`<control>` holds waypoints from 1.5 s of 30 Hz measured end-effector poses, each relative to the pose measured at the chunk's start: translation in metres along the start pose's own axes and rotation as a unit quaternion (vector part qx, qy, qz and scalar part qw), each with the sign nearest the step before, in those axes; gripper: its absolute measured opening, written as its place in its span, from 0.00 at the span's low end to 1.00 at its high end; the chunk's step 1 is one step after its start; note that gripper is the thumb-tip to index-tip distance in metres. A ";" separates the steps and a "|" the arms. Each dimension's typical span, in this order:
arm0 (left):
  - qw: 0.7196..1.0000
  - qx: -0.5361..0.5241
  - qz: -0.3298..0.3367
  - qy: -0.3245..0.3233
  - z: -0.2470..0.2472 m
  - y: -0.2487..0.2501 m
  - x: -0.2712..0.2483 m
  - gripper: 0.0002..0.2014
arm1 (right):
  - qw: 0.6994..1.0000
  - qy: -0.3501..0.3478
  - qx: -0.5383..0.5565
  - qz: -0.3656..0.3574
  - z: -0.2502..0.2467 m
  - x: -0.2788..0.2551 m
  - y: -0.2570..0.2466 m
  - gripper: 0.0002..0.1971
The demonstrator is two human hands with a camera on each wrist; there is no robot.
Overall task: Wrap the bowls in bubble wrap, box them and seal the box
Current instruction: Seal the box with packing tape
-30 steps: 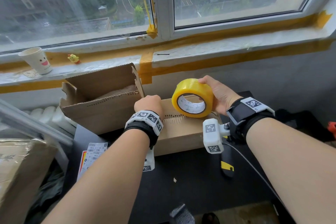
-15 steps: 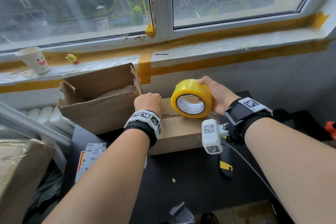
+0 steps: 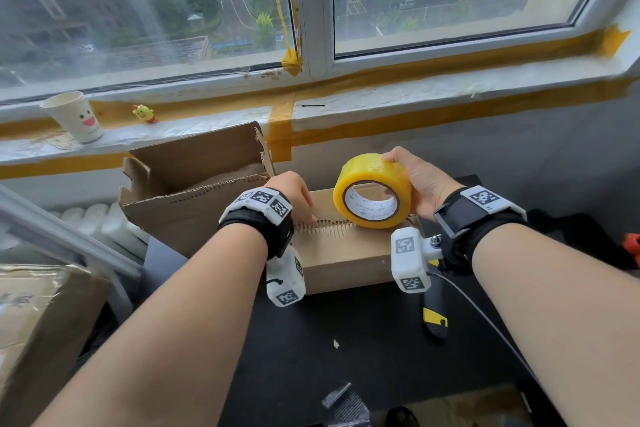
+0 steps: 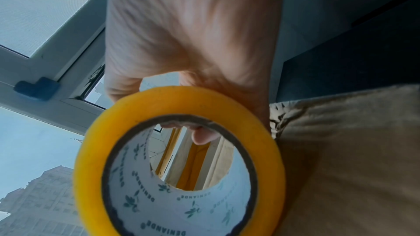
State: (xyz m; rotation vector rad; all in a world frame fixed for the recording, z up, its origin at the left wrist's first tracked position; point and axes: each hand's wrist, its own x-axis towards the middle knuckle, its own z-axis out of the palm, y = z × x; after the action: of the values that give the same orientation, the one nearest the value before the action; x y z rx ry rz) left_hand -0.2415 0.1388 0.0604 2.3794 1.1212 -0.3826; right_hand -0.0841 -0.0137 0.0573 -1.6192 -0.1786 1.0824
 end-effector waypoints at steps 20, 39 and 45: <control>0.986 0.112 0.042 0.120 0.009 0.004 0.012 0.07 | 1.000 -0.004 -0.001 -0.010 0.003 -0.006 0.000 0.15; 0.912 -0.382 0.097 -0.117 -0.021 0.046 -0.003 0.23 | 0.996 -0.015 0.086 -0.008 -0.002 -0.006 -0.007 0.25; 0.842 -0.500 0.113 -0.169 -0.035 0.040 -0.012 0.12 | 0.985 -0.082 0.149 0.009 -0.006 -0.015 -0.019 0.17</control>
State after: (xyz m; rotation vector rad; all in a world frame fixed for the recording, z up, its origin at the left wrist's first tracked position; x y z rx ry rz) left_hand -0.2161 0.1273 0.1078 1.4027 0.6109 -0.0720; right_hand -0.0800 -0.0202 0.0811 -1.2673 -0.1041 1.1964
